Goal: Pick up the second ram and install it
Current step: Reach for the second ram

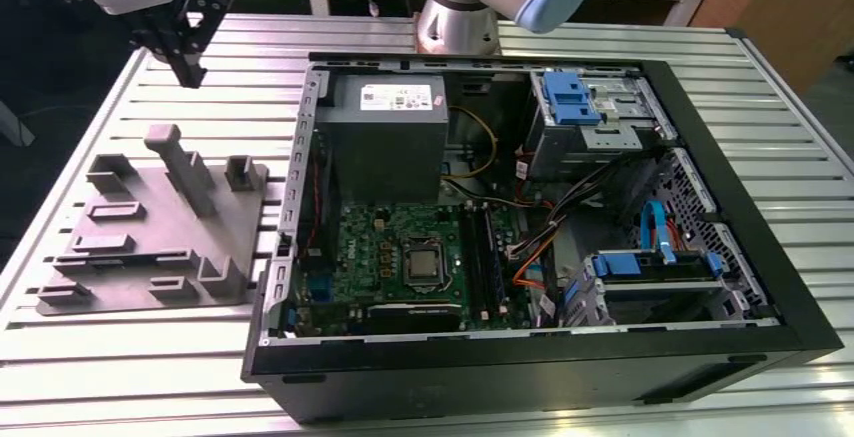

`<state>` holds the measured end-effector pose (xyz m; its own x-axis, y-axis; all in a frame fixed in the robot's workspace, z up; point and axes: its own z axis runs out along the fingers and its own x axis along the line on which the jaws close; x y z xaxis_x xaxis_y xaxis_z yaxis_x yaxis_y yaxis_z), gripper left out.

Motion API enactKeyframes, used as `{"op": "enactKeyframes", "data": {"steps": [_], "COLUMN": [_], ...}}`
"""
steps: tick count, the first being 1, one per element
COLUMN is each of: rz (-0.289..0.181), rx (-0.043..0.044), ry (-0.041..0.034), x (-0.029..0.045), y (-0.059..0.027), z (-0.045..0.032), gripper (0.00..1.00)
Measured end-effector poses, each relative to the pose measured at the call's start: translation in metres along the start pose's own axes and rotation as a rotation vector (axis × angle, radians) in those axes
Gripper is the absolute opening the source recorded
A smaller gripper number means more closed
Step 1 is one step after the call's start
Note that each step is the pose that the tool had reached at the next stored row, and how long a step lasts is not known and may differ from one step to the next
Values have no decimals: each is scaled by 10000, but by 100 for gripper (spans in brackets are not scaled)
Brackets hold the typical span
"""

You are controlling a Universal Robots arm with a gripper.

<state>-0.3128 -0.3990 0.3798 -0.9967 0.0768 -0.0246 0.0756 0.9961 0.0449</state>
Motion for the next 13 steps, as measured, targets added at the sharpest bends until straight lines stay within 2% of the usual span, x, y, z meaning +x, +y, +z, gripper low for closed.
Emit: {"op": "enactKeyframes", "data": {"steps": [13], "rz": [-1], "rx": [1], "ry": [2], "x": [205], "y": [-34], "z": [55], "gripper": [10]}}
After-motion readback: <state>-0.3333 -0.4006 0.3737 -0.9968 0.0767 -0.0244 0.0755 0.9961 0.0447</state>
